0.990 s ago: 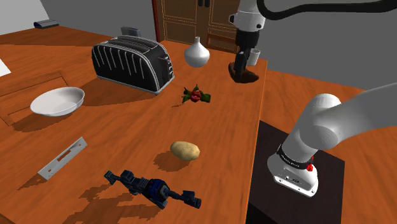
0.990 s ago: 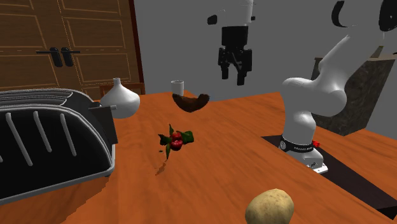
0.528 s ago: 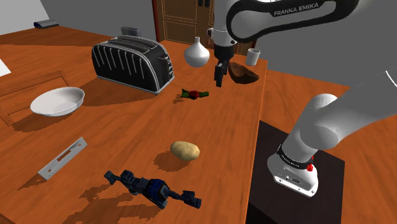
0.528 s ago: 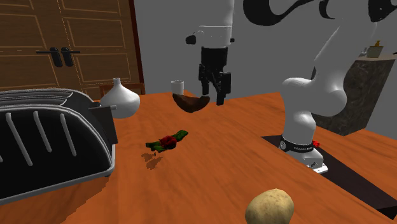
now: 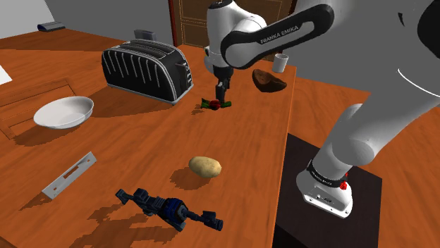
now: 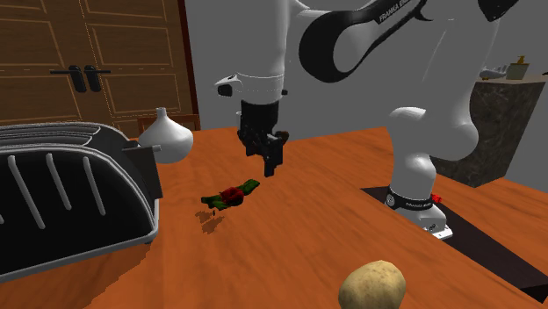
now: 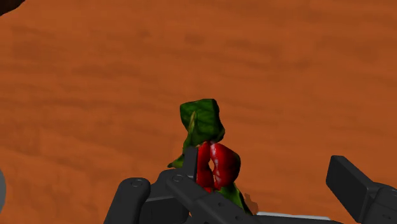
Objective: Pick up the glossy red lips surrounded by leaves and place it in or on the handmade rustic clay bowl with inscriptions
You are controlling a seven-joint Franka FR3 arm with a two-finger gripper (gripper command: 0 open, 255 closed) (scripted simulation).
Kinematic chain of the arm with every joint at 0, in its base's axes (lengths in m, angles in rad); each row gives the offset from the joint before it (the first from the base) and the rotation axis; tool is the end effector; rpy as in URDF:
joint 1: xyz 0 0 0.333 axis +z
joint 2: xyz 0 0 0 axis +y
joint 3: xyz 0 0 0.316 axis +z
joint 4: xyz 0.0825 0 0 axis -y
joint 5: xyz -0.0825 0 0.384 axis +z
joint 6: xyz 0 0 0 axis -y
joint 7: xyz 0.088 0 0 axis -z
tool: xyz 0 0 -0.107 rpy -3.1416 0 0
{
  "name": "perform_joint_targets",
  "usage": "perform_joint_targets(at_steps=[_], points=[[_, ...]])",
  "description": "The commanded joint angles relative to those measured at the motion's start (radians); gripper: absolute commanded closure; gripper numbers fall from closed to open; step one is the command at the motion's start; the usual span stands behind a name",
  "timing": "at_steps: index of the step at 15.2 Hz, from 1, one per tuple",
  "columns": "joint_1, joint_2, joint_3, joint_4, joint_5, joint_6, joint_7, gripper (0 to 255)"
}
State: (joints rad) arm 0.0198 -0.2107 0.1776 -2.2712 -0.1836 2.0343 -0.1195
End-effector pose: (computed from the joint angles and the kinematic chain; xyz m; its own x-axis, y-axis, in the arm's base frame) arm 0.4705 0.0858 0.4418 0.9226 0.3807 -0.0622 0.3854 -0.9028 0.1910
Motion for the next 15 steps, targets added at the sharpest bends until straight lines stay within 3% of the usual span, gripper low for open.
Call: perform_joint_targets(at_steps=[1,9,15], points=[[-0.004,0.080,0.010,0.038,-0.045,0.041,0.013,0],[-0.014,0.143,0.005,-0.002,-0.083,0.142,0.034,0],[-0.015,0.147,0.004,-0.005,-0.086,0.150,0.035,0]])
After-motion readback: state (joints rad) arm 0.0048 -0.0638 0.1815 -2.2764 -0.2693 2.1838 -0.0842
